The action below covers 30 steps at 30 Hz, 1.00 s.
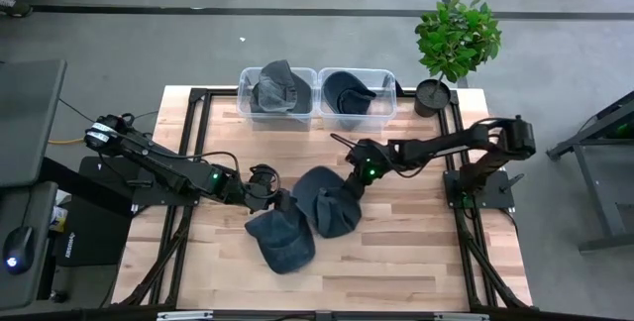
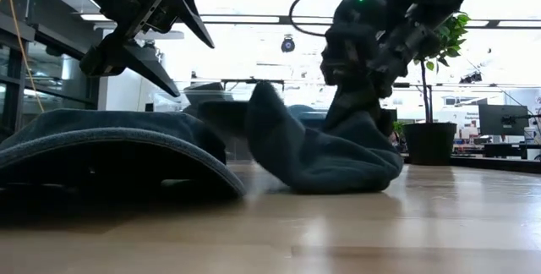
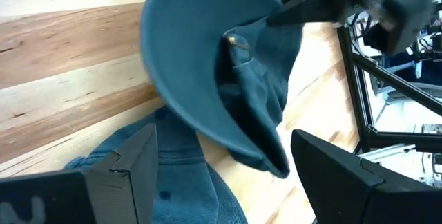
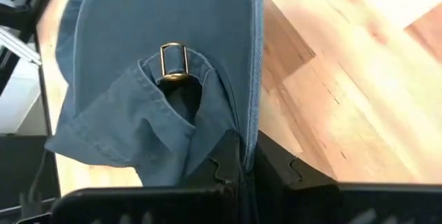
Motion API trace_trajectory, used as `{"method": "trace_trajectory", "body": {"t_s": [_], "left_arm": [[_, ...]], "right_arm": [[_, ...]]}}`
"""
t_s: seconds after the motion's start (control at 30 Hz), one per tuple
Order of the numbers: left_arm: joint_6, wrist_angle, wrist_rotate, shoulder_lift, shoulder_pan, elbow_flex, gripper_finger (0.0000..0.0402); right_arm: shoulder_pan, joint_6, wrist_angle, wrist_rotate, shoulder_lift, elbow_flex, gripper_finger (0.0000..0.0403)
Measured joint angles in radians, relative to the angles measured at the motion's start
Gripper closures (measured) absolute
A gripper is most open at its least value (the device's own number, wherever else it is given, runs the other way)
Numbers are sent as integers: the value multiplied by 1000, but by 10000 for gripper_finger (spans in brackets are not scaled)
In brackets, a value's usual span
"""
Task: Pick and place caps into container
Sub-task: Put the right blue cap into the right transparent container
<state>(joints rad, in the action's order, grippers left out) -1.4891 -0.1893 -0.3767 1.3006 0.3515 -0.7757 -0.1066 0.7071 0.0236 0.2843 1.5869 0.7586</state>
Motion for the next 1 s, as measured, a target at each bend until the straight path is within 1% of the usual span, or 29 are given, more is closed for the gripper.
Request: {"method": "trace_trajectory", "body": {"t_s": [0.13, 0.6, 0.8, 1.0], "left_arm": [[0, 5, 0, 0, 0, 0, 140], [0, 10, -1, -1, 0, 0, 140], [0, 9, 1, -1, 0, 0, 140], [0, 8, 7, -1, 0, 0, 140]], "right_arm": [[0, -19, -52, -22, -60, 0, 388], [-11, -71, -153, -128, -267, 0, 388], [-67, -112, -200, -166, -363, 0, 388], [-164, -160, -230, -173, -457, 3, 388]]}}
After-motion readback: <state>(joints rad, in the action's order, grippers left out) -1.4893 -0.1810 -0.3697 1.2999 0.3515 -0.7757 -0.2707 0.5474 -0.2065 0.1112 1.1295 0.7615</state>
